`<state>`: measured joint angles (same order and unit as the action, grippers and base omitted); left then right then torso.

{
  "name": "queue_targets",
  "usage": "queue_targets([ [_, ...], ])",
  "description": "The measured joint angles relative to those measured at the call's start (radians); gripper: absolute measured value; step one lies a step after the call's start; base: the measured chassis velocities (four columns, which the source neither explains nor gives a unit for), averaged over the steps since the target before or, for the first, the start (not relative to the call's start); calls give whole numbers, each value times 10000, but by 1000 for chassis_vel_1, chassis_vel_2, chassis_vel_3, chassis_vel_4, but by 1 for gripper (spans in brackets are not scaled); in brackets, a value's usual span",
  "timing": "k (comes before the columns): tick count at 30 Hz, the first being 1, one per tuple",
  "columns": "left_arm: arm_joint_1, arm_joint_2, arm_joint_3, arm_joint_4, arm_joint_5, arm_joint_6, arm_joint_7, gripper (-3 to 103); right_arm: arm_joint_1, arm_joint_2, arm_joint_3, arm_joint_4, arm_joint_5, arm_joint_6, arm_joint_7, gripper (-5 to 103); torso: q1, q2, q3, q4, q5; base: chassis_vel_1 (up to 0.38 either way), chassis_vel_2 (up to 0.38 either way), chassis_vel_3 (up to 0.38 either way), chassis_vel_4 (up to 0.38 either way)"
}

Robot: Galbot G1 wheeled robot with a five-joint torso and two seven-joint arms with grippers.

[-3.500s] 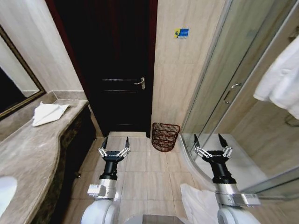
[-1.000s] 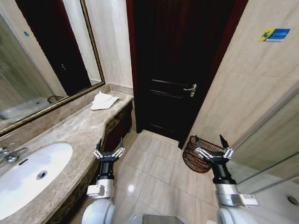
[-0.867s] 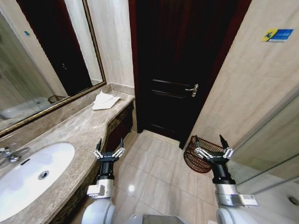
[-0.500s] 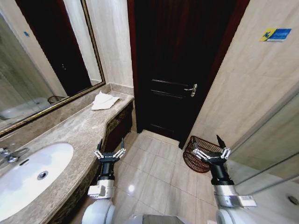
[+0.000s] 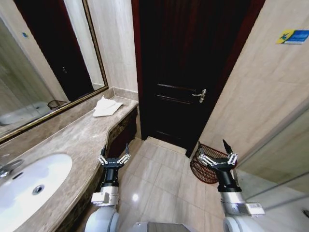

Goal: Discard the used towel into the hamper.

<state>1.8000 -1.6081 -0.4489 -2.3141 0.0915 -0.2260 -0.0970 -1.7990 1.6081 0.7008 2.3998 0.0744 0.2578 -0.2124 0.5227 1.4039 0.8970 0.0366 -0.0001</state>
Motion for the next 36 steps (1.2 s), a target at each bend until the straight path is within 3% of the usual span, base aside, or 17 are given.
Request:
queue_targets([
  [11,18,-1,74,63,52,3,74,100,71,-1,26,-26,-99,11,69,100,13,-7,4,1,2,-182,192,168,-158],
  [36,106,-2,22,148,21,-78,36,100,105,0,17,-214,-52,369,97,100,3,0,1,0,3,53,20,-48,-31],
])
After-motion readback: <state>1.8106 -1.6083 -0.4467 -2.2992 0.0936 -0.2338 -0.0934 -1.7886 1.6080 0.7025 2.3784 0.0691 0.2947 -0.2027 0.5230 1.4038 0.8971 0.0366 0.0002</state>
